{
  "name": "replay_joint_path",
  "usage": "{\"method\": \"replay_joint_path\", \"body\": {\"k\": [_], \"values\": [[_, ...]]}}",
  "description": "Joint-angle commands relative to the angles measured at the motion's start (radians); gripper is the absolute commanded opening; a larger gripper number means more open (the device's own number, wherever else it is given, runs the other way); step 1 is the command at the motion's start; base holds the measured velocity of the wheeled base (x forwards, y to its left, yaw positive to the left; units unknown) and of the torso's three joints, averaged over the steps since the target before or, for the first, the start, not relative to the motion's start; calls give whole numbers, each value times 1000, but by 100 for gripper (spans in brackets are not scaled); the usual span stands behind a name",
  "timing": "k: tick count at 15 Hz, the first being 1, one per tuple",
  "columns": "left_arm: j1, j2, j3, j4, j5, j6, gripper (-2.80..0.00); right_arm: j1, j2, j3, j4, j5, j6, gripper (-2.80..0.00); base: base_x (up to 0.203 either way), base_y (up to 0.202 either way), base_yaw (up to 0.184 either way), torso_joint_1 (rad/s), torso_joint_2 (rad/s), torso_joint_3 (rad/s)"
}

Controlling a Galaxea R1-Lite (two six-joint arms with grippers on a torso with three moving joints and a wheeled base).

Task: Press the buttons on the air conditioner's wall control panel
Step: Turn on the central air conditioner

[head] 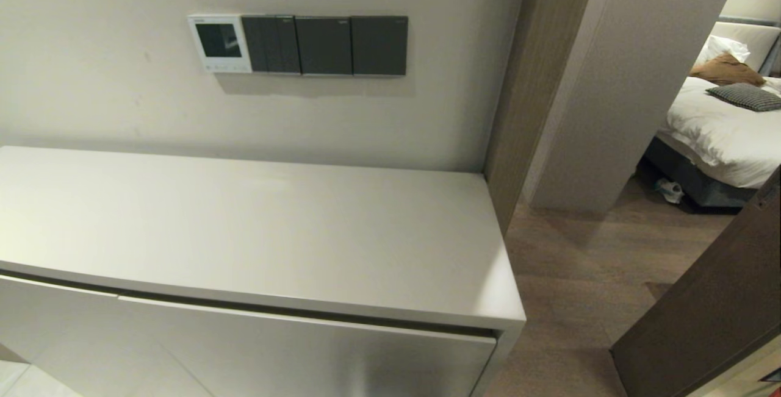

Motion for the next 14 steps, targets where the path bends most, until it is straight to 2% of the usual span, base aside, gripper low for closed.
{"method": "replay_joint_path", "body": {"k": [1, 14], "values": [[1, 2, 0, -1, 0, 1, -280, 0, 1, 2, 0, 0, 1, -280, 0, 0, 0, 0, 0, 0], [1, 2, 0, -1, 0, 1, -280, 0, 1, 2, 0, 0, 0, -280, 0, 0, 0, 0, 0, 0]]}}
